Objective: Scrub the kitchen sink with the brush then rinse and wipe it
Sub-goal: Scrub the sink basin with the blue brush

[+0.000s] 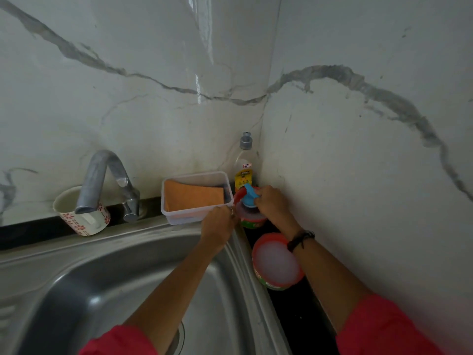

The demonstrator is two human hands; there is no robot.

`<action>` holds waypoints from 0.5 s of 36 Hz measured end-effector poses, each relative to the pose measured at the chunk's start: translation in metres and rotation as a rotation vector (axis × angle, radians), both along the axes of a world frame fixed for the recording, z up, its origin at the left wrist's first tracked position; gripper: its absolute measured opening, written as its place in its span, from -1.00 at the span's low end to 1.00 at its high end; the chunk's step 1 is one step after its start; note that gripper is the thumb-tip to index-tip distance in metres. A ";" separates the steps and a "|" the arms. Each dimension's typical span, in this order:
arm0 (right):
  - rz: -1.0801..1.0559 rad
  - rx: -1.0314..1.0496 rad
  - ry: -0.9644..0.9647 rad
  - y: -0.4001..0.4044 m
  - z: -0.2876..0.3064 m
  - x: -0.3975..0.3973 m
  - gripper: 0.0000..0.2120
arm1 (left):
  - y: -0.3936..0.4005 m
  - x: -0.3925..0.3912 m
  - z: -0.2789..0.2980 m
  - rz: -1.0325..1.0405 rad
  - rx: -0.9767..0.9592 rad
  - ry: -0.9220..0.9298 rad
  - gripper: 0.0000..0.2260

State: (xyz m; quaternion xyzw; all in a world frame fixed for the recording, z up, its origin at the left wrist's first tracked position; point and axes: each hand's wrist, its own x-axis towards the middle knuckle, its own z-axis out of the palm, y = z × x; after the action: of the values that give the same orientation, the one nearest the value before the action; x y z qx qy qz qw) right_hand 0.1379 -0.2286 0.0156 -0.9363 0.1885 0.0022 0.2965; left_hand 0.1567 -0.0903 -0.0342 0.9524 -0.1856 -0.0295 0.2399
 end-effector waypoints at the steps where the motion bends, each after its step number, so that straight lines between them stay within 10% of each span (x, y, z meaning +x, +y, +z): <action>1: 0.015 0.016 -0.010 0.003 -0.001 0.002 -0.64 | 0.000 0.000 0.001 0.002 0.008 -0.004 -0.73; 11: 0.064 0.115 -0.061 0.001 -0.014 -0.028 -0.59 | 0.012 -0.017 0.006 -0.052 -0.014 0.202 -0.65; 18: 0.008 0.091 -0.449 0.013 -0.003 -0.074 -0.59 | 0.040 -0.043 -0.002 -0.085 -0.062 0.176 -0.74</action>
State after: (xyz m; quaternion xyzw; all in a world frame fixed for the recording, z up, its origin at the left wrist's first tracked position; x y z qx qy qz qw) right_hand 0.0641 -0.2154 0.0130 -0.8996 0.1135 -0.1967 0.3729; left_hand 0.1138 -0.0507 -0.0361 0.9295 -0.2047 -0.1174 0.2833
